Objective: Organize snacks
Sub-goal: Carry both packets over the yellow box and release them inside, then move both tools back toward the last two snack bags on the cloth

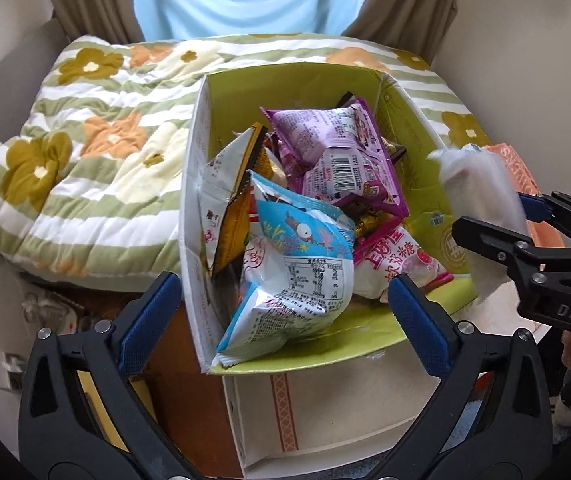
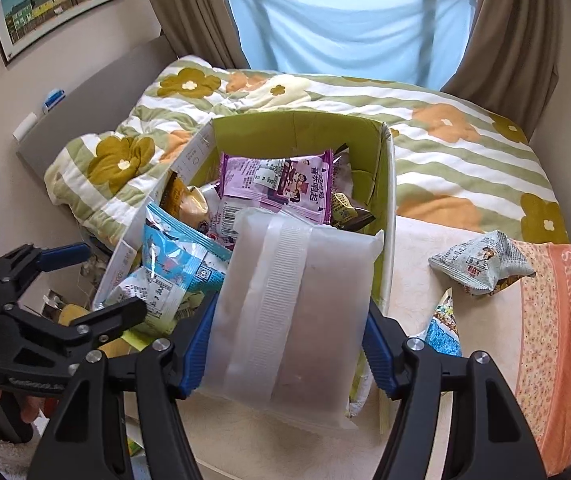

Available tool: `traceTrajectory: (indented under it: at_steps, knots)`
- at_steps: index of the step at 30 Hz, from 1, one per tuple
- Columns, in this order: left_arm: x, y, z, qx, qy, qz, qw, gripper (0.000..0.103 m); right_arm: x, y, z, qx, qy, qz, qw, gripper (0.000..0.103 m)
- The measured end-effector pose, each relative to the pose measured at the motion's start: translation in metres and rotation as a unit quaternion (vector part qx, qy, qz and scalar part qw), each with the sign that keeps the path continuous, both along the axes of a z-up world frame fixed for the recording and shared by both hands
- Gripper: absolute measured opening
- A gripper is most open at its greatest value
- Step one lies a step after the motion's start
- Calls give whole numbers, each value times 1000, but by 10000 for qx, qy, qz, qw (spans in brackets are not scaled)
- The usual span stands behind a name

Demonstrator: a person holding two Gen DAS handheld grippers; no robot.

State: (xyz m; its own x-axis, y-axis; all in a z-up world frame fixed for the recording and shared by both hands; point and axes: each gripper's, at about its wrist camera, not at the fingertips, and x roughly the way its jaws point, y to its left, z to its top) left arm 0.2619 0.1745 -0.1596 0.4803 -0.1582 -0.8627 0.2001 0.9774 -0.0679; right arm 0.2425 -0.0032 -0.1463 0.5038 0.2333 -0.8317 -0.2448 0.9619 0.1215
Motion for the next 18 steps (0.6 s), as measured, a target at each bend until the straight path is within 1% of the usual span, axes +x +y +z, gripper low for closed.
traceTrajectory:
  at_steps: [2, 4, 5, 10, 15, 18]
  knots:
    - [-2, 2, 0, -8, -10, 83, 10000, 103, 2, 3, -3, -83, -55, 50, 9999, 68]
    - [-4, 3, 0, -32, -4, 151, 9999, 103, -1, 3, -4, -45, -121, 77, 9999, 86]
    - [-6, 4, -1, -37, 15, 188, 9998, 103, -2, 1, -5, -1, -106, 85, 9999, 87]
    - [-14, 5, -5, -84, 60, 263, 9996, 103, -9, -4, -11, 132, 42, 90, 9999, 88]
    - [-21, 2, -1, -150, -4, 261, 9995, 103, -17, -9, -4, 213, -96, 65, 9997, 88]
    - [-25, -2, 5, -185, -68, 174, 9997, 103, -20, -13, 4, 264, -207, -15, 9994, 88]
